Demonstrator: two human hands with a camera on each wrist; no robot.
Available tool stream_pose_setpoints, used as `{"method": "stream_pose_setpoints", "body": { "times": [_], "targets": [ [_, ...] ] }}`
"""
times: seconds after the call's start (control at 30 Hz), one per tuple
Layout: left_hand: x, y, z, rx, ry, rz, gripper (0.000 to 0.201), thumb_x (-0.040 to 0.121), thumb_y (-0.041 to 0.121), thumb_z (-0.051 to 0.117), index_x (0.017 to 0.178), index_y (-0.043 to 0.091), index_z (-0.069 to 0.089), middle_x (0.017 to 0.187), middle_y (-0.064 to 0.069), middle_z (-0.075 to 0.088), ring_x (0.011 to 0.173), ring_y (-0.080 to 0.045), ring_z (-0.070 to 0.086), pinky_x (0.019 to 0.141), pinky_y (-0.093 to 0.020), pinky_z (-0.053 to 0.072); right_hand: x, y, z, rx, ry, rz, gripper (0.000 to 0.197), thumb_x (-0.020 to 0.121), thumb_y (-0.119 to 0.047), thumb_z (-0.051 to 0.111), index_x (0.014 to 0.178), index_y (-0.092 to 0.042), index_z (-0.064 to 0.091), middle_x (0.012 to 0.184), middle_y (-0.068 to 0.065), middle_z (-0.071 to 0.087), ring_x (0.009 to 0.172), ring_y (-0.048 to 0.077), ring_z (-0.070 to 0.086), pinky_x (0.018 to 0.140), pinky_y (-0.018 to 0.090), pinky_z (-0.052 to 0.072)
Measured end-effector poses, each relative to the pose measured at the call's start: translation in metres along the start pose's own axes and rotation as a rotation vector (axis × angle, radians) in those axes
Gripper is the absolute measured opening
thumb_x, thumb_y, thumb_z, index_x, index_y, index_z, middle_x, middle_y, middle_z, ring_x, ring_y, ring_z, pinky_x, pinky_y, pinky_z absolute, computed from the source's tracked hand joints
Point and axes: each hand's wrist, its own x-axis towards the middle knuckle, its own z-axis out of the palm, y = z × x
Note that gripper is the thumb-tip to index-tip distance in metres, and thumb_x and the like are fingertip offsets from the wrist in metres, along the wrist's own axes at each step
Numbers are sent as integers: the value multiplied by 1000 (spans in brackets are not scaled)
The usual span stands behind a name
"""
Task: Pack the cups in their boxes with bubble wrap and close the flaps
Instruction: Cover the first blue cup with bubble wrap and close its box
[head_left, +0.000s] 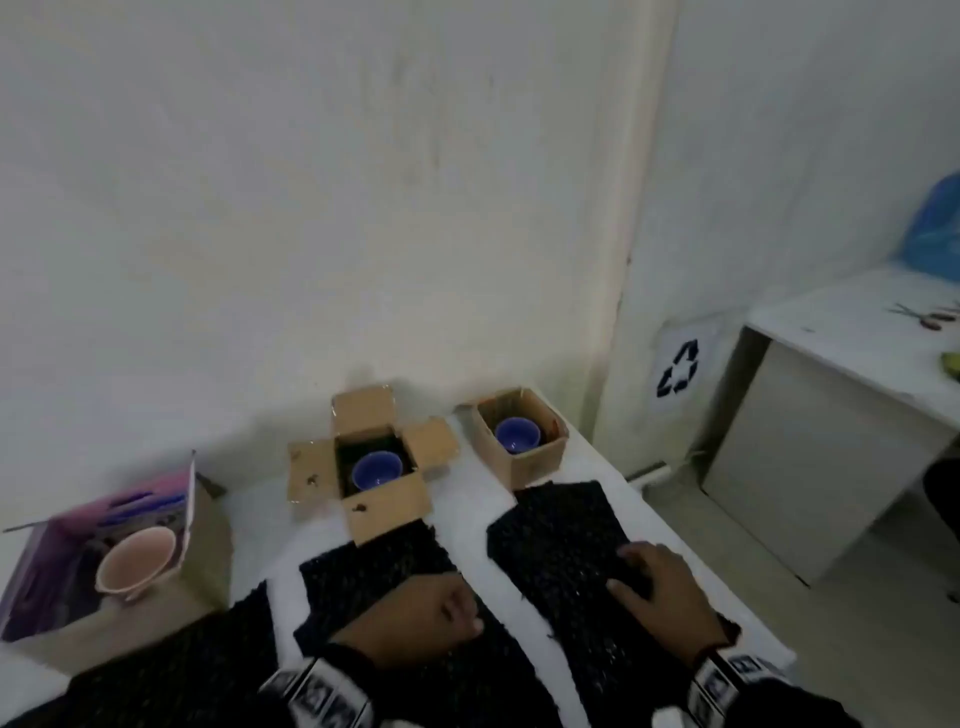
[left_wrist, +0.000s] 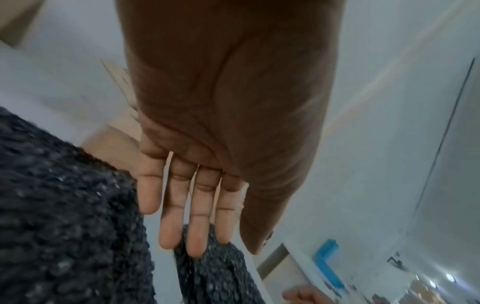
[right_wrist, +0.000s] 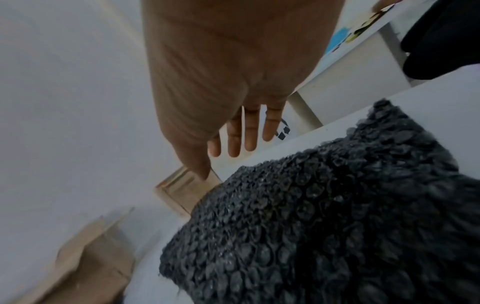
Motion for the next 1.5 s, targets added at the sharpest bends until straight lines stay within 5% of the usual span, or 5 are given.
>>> {"method": "stream_pose_setpoints", "body": {
  "times": [0.2, 0.67, 1.13, 1.33, 1.5],
  "targets": [
    [60, 23, 38, 150, -106, -9, 36, 90, 48, 60, 116, 24, 58, 120, 4, 58, 101, -13, 57, 92, -32, 49, 1, -4, 29, -346, -263, 20, 55, 76, -65, 61, 126, -47, 45, 127, -7, 42, 121, 20, 40, 100, 41, 37],
    [141, 53, 96, -555, 376, -123, 58, 74, 76, 54, 98, 24, 64, 91, 5, 71, 79, -9, 68, 71, -24, 51, 42, 17, 6, 380, -119, -106, 25, 80, -25, 78, 76, -23, 53, 72, -6, 57, 70, 7, 54, 65, 20, 43],
    [165, 54, 72, -387, 787, -69, 43, 93, 1, 52, 117, 36, 48, 108, 13, 62, 96, 3, 59, 90, -28, 49, 108, 26, -35, 460, -136, -63, 16, 97, -23, 56, 91, -12, 46, 74, -1, 52, 67, 6, 52, 59, 14, 37],
    [168, 67, 19, -328, 892, -55, 43, 71, 35, 84, 102, 28, 55, 107, 13, 55, 101, -2, 54, 85, -20, 46, 160, 0, -41, 637, -36, -26, 18, 97, 4, 39, 96, -13, 47, 88, 4, 55, 80, 14, 55, 75, 29, 43],
    [185, 61, -34, -114, 976, 31, 58, 70, 6, 79, 111, 28, 45, 116, 2, 51, 105, -11, 49, 91, -28, 46, 205, -43, -53, 937, -96, 90, 26, 89, 9, 45, 101, -14, 48, 92, 3, 49, 80, 19, 51, 69, 30, 46]
  ]
}}
